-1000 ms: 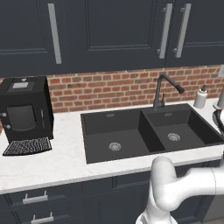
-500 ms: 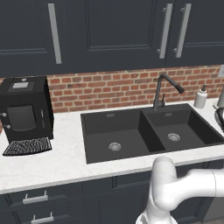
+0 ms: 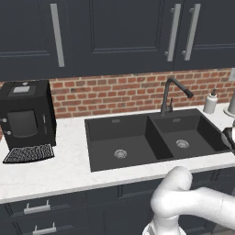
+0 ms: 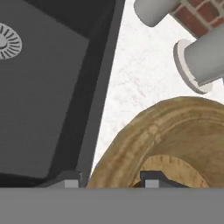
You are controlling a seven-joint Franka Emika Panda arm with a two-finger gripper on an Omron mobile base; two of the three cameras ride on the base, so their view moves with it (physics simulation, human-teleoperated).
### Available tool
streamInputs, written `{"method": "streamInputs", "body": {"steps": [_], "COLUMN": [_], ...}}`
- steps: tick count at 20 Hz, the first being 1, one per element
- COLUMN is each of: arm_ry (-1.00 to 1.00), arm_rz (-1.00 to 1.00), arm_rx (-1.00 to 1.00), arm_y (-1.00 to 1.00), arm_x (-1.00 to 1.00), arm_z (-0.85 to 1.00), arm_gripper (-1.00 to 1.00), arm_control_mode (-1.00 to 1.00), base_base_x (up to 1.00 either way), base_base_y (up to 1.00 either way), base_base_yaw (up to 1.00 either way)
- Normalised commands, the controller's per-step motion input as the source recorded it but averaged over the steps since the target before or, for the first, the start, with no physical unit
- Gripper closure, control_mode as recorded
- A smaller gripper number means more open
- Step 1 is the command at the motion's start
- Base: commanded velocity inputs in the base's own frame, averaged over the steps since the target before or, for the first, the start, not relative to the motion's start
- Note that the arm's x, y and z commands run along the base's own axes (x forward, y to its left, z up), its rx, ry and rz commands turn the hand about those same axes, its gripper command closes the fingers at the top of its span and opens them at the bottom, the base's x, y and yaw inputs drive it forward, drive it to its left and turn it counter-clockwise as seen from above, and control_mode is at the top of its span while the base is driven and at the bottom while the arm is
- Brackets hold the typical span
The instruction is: Pick the onion from the sink and place it in the bowl. Then pick the bowl and place it in the microwave. Then close the microwave door and press the start button.
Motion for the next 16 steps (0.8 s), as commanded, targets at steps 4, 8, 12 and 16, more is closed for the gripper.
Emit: {"method": "streamInputs", "body": {"steps": [4, 8, 12, 16], "arm_ry": [-0.12, -0.03, 0.0, 0.02], "arm_rz": [0.35, 0.4, 0.42, 0.42], "arm_rx": [-0.17, -0.09, -0.1, -0.13], "arm_y": [0.49, 0.02, 0.04, 0.02], "arm_x": [-0.49, -0.5, -0.39, -0.45], "arm_z": [0.07, 0.51, 0.76, 0.88], "arm_gripper": [1.0, 1.0, 1.0, 1.0], "arm_control_mode": [-1.0, -1.0, -1.0, -1.0], "base_base_x": [0.0, 0.0, 0.0, 0.0], "base_base_y": [0.0, 0.0, 0.0, 0.0], "base_base_yaw": [0.0, 0.0, 0.0, 0.0]}}
